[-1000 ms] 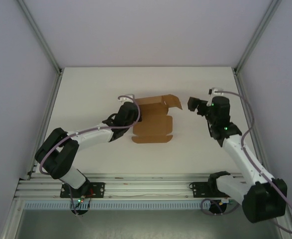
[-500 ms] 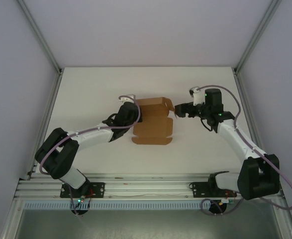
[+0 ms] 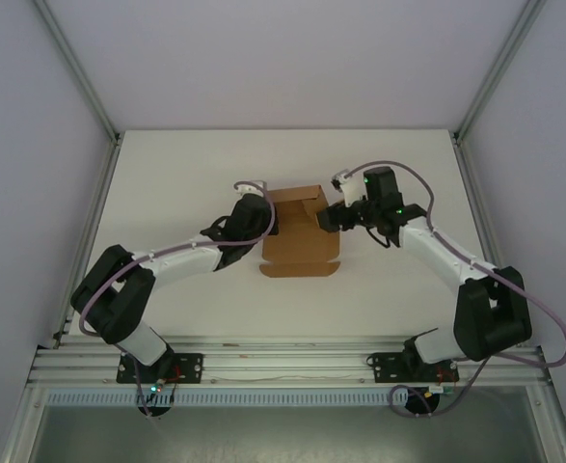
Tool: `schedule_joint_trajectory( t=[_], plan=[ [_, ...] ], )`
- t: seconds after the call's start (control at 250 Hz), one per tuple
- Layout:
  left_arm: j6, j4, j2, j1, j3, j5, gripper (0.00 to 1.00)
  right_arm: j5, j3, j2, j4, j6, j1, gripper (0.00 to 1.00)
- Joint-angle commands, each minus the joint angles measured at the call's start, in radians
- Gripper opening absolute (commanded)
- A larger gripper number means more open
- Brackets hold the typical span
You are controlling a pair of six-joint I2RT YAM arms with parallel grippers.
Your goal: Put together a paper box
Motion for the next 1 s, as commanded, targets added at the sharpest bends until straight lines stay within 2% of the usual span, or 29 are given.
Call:
schedule_joint_trajectory(
  t=[0.0, 0.092, 0.26, 0.364, 0.564, 0.732, 0.815, 0.995],
  plan=[
    [0.017, -0.047, 0.013, 0.002, 0.039, -0.001, 0.00, 0.206, 0.007, -0.019, 0.082, -0.010, 0.043, 0.65],
    [0.014, -0.074, 0.019, 0.002, 0.053, -0.013, 0.00, 0.258, -0.011, -0.035, 0.112, -0.023, 0.067, 0.63],
    [0.013, -0.094, 0.022, 0.002, 0.064, -0.006, 0.00, 0.401, -0.007, -0.032, 0.150, -0.026, 0.130, 0.45],
    [-0.014, -0.120, 0.031, 0.000, 0.084, -0.012, 0.00, 0.563, 0.009, -0.003, 0.194, 0.025, 0.177, 0.24],
    [-0.052, -0.180, 0.054, -0.020, 0.141, -0.036, 0.00, 0.922, 0.021, 0.101, 0.304, 0.125, 0.235, 0.00],
    [-0.181, -0.304, 0.091, -0.020, 0.215, -0.077, 0.00, 1.284, 0.072, 0.198, 0.334, 0.173, 0.260, 0.00],
    [-0.218, -0.359, 0.107, -0.019, 0.247, -0.090, 0.00, 1.437, 0.110, 0.239, 0.294, 0.193, 0.266, 0.00],
    [-0.254, -0.379, 0.113, -0.016, 0.264, -0.084, 0.00, 1.558, 0.120, 0.283, 0.287, 0.195, 0.267, 0.00]
  ],
)
